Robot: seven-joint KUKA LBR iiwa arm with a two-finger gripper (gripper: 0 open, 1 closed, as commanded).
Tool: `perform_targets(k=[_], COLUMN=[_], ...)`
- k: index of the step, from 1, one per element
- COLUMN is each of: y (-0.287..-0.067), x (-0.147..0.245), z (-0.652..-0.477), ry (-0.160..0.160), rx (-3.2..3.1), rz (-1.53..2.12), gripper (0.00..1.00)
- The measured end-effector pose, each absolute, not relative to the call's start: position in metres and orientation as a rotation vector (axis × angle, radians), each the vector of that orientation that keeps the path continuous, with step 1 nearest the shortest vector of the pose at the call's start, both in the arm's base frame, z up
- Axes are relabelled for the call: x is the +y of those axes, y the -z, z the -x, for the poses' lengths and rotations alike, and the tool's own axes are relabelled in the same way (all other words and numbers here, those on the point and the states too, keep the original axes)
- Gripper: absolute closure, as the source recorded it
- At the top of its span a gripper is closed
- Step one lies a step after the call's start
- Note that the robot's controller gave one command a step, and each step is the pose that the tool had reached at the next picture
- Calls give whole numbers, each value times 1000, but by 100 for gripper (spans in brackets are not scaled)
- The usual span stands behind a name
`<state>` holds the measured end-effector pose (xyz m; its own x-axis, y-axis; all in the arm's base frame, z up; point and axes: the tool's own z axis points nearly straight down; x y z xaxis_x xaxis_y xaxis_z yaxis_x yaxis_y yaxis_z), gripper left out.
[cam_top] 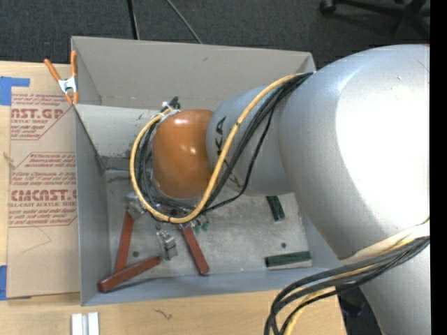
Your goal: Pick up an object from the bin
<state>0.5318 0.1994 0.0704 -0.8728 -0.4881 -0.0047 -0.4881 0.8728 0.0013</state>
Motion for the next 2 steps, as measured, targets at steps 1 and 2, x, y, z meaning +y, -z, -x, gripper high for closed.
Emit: perform_targets(k=[1,2], y=[-70,-116], x=[164,124], z=[-559,-596], ry=[1,4], rx=[2843,2568], rz=[1329,1798], gripper=[0,0])
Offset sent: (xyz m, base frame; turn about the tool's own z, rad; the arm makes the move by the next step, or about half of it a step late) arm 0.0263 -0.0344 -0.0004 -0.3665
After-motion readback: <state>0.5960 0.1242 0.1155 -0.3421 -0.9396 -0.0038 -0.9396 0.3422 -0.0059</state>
